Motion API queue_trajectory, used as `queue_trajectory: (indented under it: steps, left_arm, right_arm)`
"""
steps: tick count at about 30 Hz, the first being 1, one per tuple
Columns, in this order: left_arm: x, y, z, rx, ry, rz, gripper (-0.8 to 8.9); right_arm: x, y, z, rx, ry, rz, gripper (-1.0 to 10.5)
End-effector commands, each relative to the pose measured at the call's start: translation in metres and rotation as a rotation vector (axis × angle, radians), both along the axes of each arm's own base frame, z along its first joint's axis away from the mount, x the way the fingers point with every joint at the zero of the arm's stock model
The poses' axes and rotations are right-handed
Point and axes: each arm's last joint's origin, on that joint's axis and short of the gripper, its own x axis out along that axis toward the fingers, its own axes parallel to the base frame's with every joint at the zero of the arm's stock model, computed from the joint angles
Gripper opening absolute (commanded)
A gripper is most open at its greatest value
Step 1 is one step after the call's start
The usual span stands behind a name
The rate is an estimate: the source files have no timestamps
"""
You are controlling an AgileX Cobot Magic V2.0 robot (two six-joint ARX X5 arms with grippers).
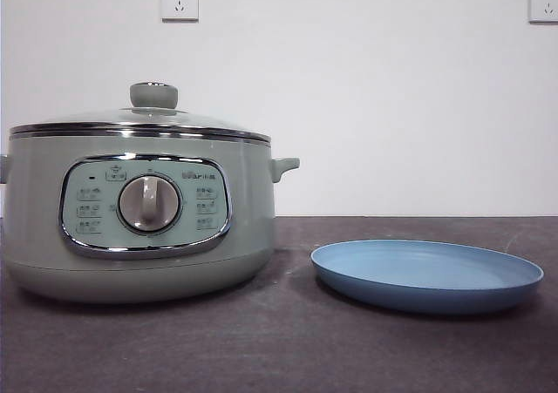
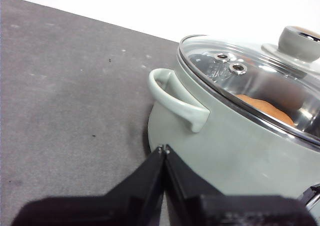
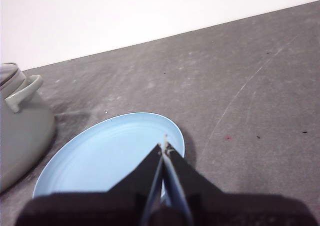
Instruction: Take the potato out from the steamer,put the potato on the plate,close the lid
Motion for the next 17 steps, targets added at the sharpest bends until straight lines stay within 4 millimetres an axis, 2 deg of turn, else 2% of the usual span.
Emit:
queue_trajectory:
  steps: [1,8,11,14,17]
  left_arm:
    - [0.001,0.0,-0.004,0.002,0.004,0.005,-0.04]
    - [0.001,0.0,0.001,-0.004,-0.046,-0.002,-0.04]
    - [0.001,-0.001,0.012,-0.06,-0.117,-0.044,-0.05]
    - [-0.003,-0.002,0.034,-0.115,-0.204,-0.069,-0.06]
    - [-0.012,-0.002,0.066,-0.125,-0.296,-0.074,-0.06]
  right_arm:
    - [0.001,0.0,-0.001,0.012,-0.014,-0.003,0.0]
    - [0.002,0.0,0.008,0.123,-0.08,-0.012,0.0]
    - [0.0,0.0,0.021,0.222,-0.162,-0.002,0.0]
    - [-0.004,0.0,0.045,0.266,-0.259,0.008,-0.1]
    - [-0.013,0.0,0.077,0.267,-0.364,0.017,-0.1]
